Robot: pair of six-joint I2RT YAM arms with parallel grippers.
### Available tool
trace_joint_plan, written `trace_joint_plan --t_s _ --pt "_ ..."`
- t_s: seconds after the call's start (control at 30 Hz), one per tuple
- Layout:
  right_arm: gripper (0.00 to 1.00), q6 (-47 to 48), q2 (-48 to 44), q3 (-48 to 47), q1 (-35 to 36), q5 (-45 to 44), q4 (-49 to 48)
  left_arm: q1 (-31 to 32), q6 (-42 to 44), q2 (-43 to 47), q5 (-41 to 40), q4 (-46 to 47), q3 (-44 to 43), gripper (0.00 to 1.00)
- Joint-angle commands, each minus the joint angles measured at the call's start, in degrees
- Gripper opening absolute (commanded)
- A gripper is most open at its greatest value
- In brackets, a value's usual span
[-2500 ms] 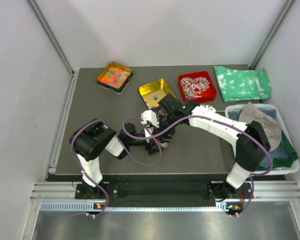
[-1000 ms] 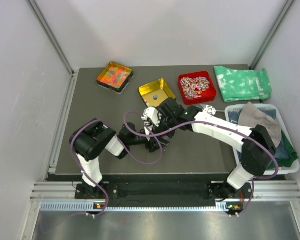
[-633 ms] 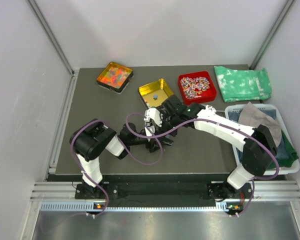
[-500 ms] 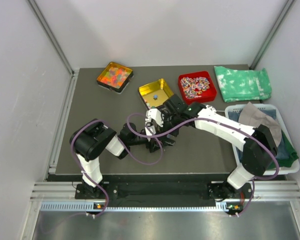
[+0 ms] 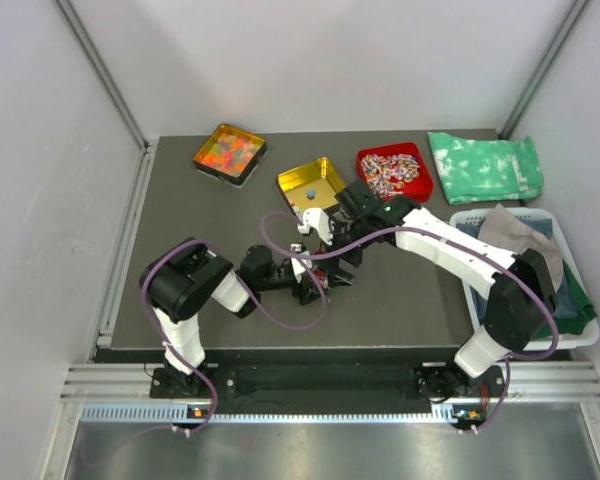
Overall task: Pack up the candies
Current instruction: Screw the bottle lid onto the packing bottle.
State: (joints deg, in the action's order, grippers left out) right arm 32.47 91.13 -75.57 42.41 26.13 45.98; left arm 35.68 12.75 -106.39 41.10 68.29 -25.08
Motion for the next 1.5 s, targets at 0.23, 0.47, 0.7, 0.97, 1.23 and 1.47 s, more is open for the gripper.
trace_joint_plan --t_s 0.23,0.47,0.7,0.97,1.23,1.47 --pt "0.99 -2.67 0.71 -4.58 -4.35 5.16 -0.53 0.09 0.87 0.31 -0.67 -1.93 -0.85 0.79" --pt "0.99 -5.22 0.89 -6.34 -6.11 4.28 -2.9 0.09 0.87 0.22 -0.41 -2.46 -1.2 0.79" --pt "0.99 -9.43 3.79 -8.01 -6.29 0.07 -6.76 0.09 0.87 0.31 -0.23 -2.37 -1.02 0.79" --pt "0.99 -10.15 6.77 -6.61 -6.29 -8.11 -10.03 0.18 0.87 0.39 -0.14 -2.11 -0.93 0.78" --pt "0.99 -7.08 3.27 -7.56 -6.38 -6.27 -8.19 0.0 0.78 0.31 0.03 -2.02 -0.93 0.78" --pt "0.99 7.6 -0.95 -9.24 -5.68 -1.17 4.54 0.09 0.78 0.22 0.2 -2.37 -1.11 0.78"
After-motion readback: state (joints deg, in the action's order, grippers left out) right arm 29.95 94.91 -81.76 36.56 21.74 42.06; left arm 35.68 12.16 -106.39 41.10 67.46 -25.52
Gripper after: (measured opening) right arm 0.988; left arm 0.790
